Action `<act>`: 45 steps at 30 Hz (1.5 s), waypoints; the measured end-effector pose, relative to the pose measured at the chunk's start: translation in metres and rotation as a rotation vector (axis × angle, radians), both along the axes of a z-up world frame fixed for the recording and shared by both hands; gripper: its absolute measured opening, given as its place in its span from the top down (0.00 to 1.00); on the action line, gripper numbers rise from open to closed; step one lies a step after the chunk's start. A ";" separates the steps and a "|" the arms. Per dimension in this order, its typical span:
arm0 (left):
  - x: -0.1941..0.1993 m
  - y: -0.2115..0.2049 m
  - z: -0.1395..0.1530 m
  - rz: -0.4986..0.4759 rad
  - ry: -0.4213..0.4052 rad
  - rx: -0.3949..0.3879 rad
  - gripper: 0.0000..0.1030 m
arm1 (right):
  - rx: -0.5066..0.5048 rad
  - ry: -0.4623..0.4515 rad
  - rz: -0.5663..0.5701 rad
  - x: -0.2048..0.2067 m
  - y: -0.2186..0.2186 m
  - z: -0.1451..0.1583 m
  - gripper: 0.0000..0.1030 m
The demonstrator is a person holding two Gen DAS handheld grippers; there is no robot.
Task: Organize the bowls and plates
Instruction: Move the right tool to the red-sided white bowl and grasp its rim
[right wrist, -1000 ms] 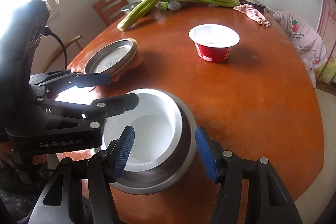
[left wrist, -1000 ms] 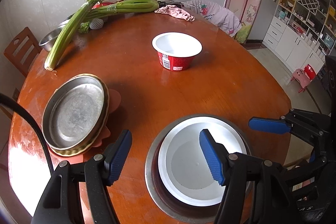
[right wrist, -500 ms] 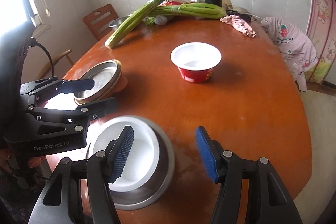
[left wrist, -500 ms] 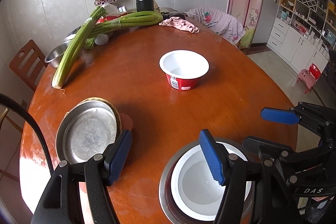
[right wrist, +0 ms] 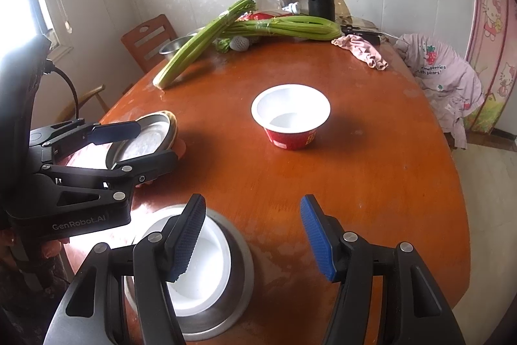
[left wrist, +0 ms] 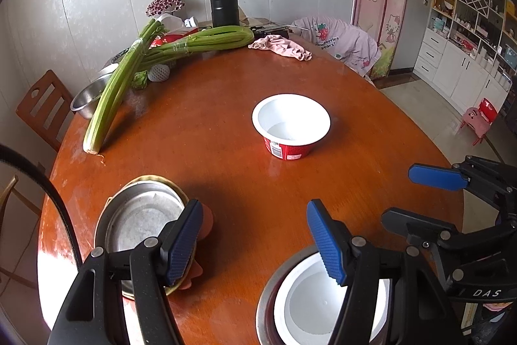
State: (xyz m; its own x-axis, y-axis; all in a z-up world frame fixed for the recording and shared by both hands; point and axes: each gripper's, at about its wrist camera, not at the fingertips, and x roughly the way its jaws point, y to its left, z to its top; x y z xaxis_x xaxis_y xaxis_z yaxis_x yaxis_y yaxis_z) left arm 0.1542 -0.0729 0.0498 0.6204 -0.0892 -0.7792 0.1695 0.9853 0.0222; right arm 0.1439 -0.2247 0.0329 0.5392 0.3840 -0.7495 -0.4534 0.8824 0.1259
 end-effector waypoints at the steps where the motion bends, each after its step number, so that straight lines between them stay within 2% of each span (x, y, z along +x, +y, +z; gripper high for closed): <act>1: 0.002 0.000 0.000 0.004 0.002 0.001 0.35 | -0.001 -0.004 -0.002 0.002 0.000 0.001 0.39; 25: 0.055 0.000 0.000 0.028 0.018 0.016 0.35 | 0.003 -0.037 -0.035 0.054 -0.005 0.013 0.38; 30: 0.071 -0.002 -0.004 0.029 0.030 0.029 0.35 | 0.001 -0.039 -0.045 0.068 -0.006 0.012 0.35; 36: 0.091 -0.003 -0.016 0.040 0.056 0.036 0.35 | -0.008 -0.017 -0.064 0.090 -0.007 0.003 0.34; 45: 0.111 0.000 -0.033 0.053 0.094 -0.002 0.35 | -0.030 0.048 -0.102 0.130 -0.010 -0.026 0.34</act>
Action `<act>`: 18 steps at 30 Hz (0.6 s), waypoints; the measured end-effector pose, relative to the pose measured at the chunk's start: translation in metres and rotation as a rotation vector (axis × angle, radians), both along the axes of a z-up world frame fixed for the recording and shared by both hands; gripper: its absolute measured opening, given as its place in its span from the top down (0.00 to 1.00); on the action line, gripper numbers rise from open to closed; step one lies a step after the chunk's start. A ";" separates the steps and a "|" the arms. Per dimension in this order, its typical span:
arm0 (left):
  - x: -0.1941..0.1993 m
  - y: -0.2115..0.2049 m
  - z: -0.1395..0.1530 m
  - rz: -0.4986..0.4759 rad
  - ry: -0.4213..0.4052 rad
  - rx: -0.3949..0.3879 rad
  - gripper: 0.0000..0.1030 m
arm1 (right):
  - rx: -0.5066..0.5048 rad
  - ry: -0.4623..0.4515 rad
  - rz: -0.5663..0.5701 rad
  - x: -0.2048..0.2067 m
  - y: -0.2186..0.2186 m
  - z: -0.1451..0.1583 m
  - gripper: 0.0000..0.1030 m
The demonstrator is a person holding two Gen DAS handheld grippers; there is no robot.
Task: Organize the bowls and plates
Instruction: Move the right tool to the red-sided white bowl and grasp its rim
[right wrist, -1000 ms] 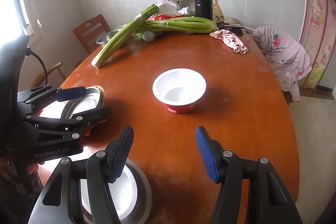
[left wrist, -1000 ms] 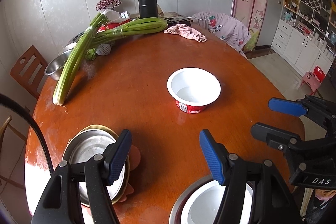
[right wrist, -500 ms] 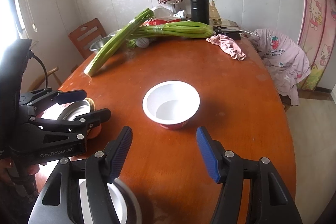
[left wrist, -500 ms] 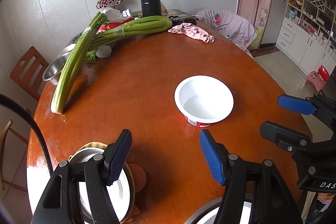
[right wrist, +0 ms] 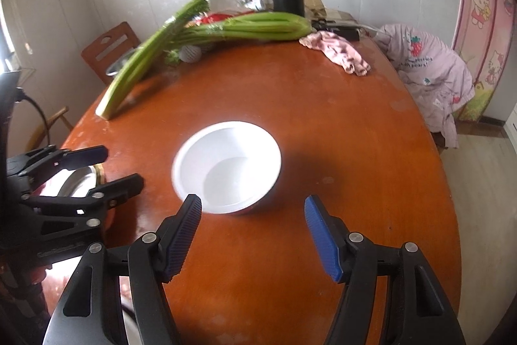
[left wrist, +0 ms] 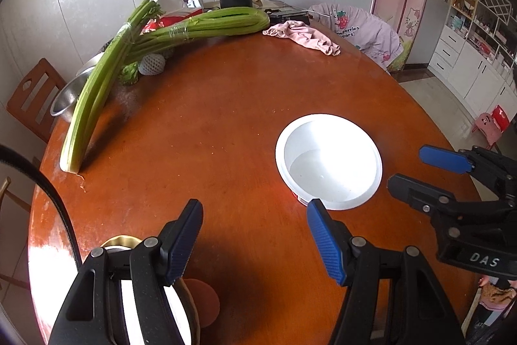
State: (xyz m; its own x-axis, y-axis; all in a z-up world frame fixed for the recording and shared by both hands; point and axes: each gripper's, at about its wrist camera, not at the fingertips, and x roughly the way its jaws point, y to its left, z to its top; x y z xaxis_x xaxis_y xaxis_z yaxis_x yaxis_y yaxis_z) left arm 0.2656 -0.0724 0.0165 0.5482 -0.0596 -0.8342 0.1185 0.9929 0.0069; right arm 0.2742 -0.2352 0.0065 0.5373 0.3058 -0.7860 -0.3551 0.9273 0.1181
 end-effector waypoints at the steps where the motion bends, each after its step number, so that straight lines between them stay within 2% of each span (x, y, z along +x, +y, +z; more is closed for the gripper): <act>1: 0.002 0.001 -0.002 0.001 0.006 -0.008 0.35 | -0.001 0.006 -0.004 0.004 0.000 -0.003 0.34; 8: 0.016 0.001 -0.010 0.013 0.034 -0.016 0.35 | -0.027 0.050 -0.004 0.033 0.005 -0.025 0.34; 18: 0.034 -0.006 -0.019 0.011 0.062 -0.031 0.36 | -0.041 0.080 0.043 0.045 0.016 -0.043 0.35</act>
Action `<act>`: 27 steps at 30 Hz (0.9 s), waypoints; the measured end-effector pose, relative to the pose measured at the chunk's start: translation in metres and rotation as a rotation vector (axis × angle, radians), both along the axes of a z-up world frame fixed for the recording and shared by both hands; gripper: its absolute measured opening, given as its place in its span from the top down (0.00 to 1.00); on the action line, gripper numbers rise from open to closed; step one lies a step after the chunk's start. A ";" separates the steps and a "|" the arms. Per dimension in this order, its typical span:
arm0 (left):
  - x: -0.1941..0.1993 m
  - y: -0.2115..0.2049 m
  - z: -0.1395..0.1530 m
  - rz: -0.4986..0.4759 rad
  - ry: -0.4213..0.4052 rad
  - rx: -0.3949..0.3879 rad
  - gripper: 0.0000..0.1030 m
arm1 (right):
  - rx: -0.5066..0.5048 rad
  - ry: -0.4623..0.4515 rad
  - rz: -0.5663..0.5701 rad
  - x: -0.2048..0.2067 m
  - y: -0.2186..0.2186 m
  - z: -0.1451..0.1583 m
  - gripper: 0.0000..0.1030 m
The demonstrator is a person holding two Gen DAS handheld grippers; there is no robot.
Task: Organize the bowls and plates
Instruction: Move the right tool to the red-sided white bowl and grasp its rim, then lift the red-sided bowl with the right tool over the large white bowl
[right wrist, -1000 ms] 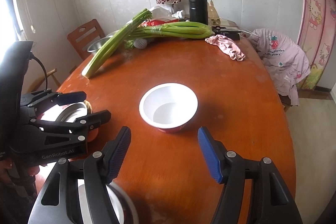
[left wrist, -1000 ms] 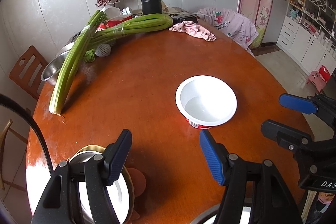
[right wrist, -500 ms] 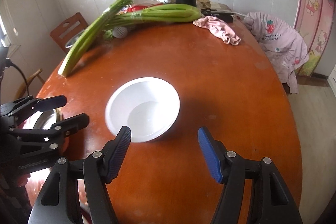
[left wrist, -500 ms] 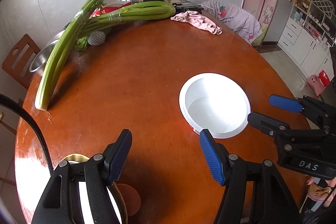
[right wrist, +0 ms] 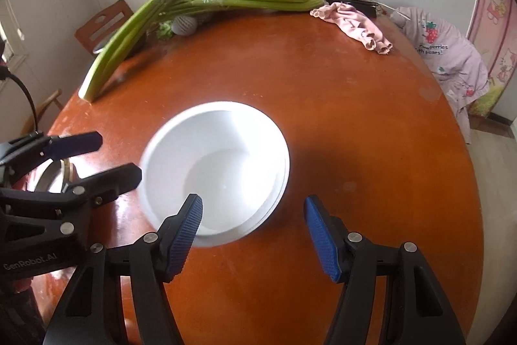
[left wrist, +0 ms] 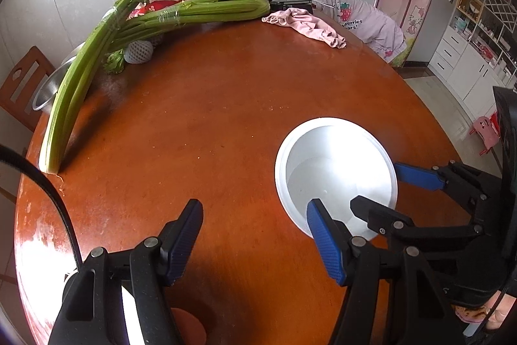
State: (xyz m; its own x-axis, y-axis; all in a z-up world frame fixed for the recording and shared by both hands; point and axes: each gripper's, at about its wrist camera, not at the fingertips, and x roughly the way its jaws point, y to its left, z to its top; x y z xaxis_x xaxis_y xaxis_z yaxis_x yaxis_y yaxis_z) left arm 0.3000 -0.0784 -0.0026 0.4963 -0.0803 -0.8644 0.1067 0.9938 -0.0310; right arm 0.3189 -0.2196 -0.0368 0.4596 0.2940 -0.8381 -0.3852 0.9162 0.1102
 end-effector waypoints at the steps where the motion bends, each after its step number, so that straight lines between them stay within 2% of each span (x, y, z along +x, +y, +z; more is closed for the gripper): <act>1: 0.002 0.001 -0.002 0.001 0.007 -0.006 0.36 | 0.005 0.004 -0.002 0.001 -0.001 -0.001 0.35; 11: 0.016 -0.004 -0.021 -0.007 0.066 -0.028 0.36 | 0.009 0.021 0.093 -0.011 0.017 -0.008 0.35; 20: 0.011 -0.014 -0.032 -0.049 0.121 -0.037 0.36 | 0.049 0.061 0.175 -0.032 0.036 -0.010 0.34; 27: 0.003 -0.015 -0.035 -0.067 0.145 -0.040 0.36 | 0.060 0.068 0.193 -0.046 0.045 -0.009 0.34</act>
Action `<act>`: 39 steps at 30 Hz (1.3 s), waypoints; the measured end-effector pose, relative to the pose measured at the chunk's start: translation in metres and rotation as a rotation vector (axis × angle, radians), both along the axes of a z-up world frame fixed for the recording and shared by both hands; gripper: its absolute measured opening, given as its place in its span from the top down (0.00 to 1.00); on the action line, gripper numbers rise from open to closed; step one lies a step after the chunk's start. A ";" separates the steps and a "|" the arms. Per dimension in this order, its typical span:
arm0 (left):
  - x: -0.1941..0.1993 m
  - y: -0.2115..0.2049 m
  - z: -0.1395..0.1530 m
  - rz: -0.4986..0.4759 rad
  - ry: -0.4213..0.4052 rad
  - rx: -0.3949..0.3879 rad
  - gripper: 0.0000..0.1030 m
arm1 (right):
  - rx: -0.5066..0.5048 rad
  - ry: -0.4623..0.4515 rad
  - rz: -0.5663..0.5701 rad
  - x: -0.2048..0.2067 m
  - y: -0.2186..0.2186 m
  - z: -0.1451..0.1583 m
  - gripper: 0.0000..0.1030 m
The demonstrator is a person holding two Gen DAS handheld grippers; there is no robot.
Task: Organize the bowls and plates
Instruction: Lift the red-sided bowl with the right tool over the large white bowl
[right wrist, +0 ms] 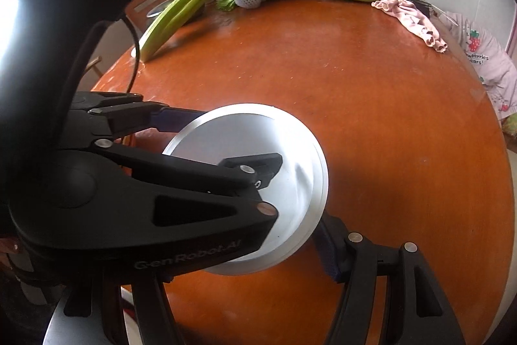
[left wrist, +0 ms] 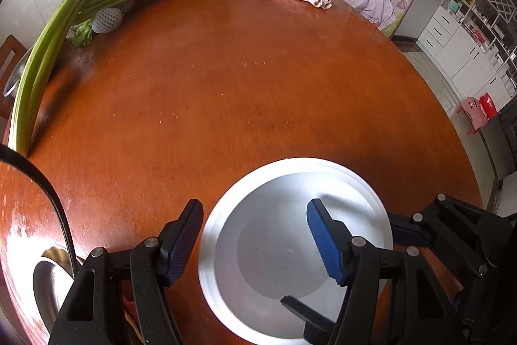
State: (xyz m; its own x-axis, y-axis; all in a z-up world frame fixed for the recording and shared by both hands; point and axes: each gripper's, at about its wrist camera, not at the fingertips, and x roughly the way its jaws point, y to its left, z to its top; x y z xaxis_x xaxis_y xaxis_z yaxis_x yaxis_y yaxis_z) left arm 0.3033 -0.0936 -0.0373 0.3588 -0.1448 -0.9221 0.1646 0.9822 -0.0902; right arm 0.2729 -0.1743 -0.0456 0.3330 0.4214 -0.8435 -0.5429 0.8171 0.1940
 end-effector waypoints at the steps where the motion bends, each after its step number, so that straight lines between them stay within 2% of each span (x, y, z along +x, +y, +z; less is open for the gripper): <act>1: -0.001 0.000 -0.001 -0.002 0.006 -0.002 0.36 | 0.003 0.002 0.002 -0.002 0.000 0.000 0.34; 7: -0.010 0.004 -0.004 0.001 0.031 -0.016 0.37 | 0.015 0.012 0.008 -0.012 0.002 0.001 0.34; 12: -0.020 0.009 -0.004 0.012 0.038 -0.022 0.46 | 0.018 0.013 -0.001 -0.020 -0.001 0.002 0.34; 21: -0.030 0.010 -0.001 0.013 0.047 -0.059 0.50 | 0.012 0.007 -0.004 -0.033 0.000 0.006 0.33; 25: -0.035 0.009 0.012 0.007 0.020 -0.078 0.50 | 0.010 -0.015 -0.016 -0.037 -0.002 0.015 0.33; 32: -0.050 0.010 0.043 0.016 -0.050 -0.066 0.50 | 0.039 -0.075 -0.013 -0.049 -0.006 0.044 0.33; 39: -0.079 0.012 0.074 0.024 -0.122 -0.046 0.50 | 0.061 -0.146 0.010 -0.079 -0.005 0.075 0.33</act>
